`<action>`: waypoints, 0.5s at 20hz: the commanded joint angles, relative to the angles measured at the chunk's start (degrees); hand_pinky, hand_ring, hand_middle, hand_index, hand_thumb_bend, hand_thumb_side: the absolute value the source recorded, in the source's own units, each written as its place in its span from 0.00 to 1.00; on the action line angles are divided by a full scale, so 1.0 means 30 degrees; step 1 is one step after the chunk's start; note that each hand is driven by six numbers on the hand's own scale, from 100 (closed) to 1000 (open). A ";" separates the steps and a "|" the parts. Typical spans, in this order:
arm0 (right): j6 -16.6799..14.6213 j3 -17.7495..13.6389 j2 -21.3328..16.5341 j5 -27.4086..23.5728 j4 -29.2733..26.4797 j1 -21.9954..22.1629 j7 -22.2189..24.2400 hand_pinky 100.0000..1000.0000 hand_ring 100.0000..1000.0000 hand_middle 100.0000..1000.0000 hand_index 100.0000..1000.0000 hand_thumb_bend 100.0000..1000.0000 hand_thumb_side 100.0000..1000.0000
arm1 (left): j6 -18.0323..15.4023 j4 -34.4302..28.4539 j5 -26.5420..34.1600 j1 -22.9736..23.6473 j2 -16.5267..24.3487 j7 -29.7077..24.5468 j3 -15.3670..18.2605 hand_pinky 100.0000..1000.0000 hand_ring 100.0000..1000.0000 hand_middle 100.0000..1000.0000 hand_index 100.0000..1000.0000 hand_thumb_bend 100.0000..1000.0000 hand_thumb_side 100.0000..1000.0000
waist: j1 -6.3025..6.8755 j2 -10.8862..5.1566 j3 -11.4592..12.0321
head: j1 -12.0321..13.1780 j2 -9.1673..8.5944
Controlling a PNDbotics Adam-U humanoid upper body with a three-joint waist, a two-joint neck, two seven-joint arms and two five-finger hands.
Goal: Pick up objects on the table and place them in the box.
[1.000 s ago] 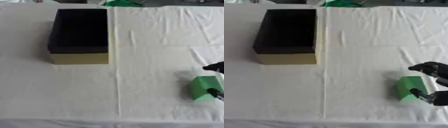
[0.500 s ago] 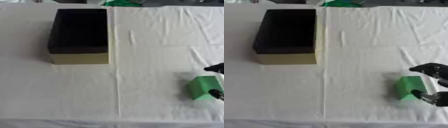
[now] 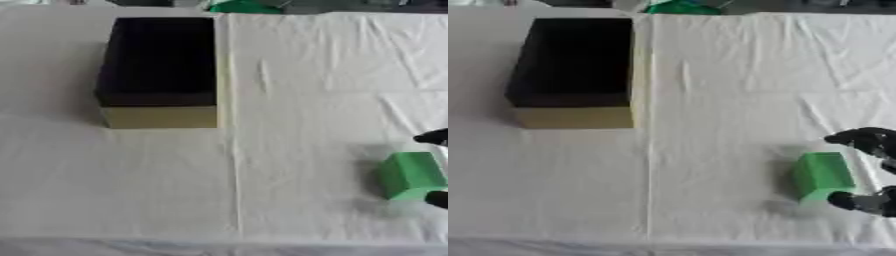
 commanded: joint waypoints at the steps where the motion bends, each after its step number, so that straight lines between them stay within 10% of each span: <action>1: -0.0032 0.0227 -0.0276 0.0802 -0.0072 0.0099 -0.0262 0.97 0.87 0.87 1.00 0.54 1.00 | -0.0015 -0.0350 -0.0112 -0.0107 0.0258 -0.0096 0.0206 0.54 0.52 0.57 0.70 0.24 0.94 | 0.0040 -0.0150 0.0029 | -0.0039 0.0129; 10: 0.0033 0.0855 -0.0479 0.1673 -0.0072 -0.0372 -0.0874 0.96 0.86 0.86 1.00 0.51 1.00 | 0.0027 -0.0350 0.0079 -0.0098 0.0059 -0.0186 0.0206 0.54 0.51 0.56 0.70 0.24 0.94 | 0.0078 0.0036 0.0150 | -0.0148 -0.0003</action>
